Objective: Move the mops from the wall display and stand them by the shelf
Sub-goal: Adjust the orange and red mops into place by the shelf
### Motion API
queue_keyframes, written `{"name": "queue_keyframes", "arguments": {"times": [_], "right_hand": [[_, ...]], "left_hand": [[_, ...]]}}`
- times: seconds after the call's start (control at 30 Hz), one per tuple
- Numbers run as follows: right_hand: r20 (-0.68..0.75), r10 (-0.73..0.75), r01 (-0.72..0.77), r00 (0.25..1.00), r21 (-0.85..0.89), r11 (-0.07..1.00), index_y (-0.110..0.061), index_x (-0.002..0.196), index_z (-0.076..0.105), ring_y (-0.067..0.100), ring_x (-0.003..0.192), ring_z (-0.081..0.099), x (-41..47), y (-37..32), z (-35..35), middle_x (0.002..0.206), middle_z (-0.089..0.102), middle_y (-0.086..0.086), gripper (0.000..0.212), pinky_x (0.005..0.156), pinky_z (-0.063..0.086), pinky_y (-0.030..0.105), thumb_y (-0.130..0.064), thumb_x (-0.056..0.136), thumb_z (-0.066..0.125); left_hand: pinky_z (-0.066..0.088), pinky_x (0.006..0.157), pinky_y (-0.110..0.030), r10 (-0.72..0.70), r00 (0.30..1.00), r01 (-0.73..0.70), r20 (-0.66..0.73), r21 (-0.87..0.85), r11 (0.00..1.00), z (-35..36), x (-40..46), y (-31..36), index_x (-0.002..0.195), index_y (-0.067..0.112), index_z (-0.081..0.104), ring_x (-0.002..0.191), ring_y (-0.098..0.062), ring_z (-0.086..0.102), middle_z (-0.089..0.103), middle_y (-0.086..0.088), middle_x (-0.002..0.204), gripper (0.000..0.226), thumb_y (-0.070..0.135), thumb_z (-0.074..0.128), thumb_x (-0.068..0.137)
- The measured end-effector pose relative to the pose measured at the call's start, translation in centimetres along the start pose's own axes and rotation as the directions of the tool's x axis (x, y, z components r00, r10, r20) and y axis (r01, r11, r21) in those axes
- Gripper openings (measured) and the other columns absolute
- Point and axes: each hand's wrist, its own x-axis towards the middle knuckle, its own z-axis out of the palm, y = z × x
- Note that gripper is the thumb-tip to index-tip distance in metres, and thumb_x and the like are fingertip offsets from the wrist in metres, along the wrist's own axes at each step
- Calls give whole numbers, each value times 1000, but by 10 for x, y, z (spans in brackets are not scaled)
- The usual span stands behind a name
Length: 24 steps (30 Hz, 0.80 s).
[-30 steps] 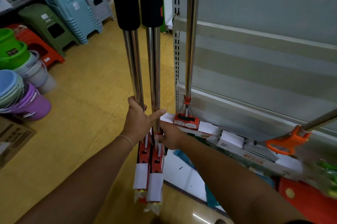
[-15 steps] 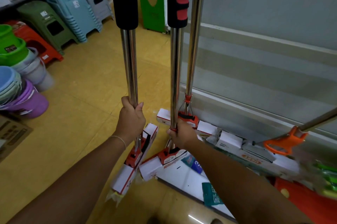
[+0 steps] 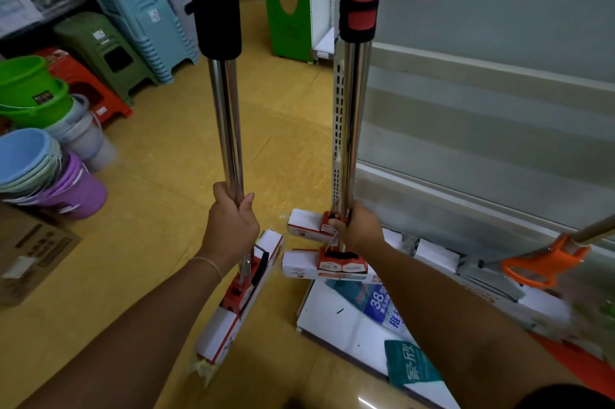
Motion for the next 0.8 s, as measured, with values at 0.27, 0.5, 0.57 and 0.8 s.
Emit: {"name": "queue_keyframes", "arguments": {"times": [0.27,0.5,0.57,0.8], "right_hand": [[-100,105,-104,989,9,995,-18,108,56,28,89,67,27,-14,8,97,69,5,43,77,58,45,-52,83,66],[-87,192,-189,977,47,981,-14,107,59,30,87,68,50,-27,11,94,70,8,47,78,58,46,-53,81,69],[-78,183,-178,980,59,982,-14,106,59,29,87,69,52,-26,15,93,69,8,47,78,58,46,-52,82,68],[-36,174,-172,984,65,983,-12,112,58,25,91,64,42,-19,9,97,66,7,35,82,55,40,-36,88,68]], "left_hand": [[51,59,-49,20,999,-20,-25,16,1000,-19,6,-14,100,7,34,69,-36,62,61,-24,78,17,12,50,96],[41,49,-34,79,997,-78,-21,48,996,-25,11,-20,98,8,32,63,-33,57,57,-22,74,18,11,50,96],[41,49,-33,87,996,-87,-13,50,995,-25,10,-20,99,8,32,62,-30,57,56,-19,73,18,12,50,96],[42,48,-31,109,994,-110,18,39,993,-21,2,-18,97,9,32,61,-24,57,53,-7,68,18,13,50,96]]}}
